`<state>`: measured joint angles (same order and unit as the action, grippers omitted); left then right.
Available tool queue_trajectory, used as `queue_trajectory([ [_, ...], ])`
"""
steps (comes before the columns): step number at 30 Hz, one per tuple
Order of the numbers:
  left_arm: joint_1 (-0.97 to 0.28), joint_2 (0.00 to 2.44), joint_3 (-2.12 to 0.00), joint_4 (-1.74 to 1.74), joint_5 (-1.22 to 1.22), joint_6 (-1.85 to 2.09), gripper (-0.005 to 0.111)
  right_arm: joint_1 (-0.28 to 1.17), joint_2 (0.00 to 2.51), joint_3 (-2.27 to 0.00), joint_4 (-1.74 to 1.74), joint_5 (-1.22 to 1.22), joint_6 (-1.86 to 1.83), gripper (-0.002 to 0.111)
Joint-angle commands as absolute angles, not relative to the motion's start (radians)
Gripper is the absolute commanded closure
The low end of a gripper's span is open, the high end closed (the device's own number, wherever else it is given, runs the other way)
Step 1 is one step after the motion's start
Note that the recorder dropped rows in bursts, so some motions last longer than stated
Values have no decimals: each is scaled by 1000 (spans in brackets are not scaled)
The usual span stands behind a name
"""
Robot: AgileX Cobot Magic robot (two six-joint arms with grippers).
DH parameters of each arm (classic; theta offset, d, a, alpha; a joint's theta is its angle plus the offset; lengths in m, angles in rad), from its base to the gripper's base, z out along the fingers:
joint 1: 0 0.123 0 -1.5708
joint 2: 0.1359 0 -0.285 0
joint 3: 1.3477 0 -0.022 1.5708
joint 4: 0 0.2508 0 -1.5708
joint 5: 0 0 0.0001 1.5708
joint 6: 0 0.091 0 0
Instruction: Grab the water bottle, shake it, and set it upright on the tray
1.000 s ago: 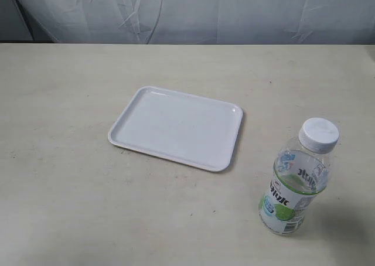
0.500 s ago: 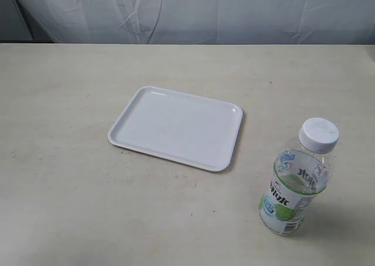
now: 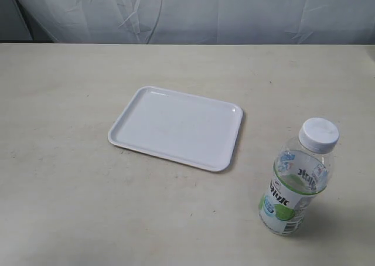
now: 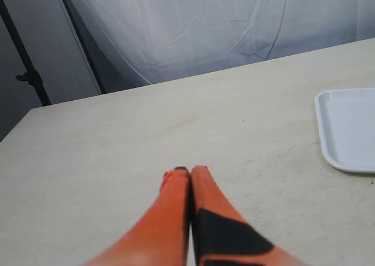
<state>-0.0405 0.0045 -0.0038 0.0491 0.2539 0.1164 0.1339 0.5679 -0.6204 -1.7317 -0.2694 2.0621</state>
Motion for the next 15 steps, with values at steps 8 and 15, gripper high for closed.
queue_trajectory([
  [8,-41,0,0,46,247,114,106,131,942,-697,-1338,476,1237,109],
  [15,-41,0,0,46,247,114,106,131,977,-760,-454,855,569,109],
])
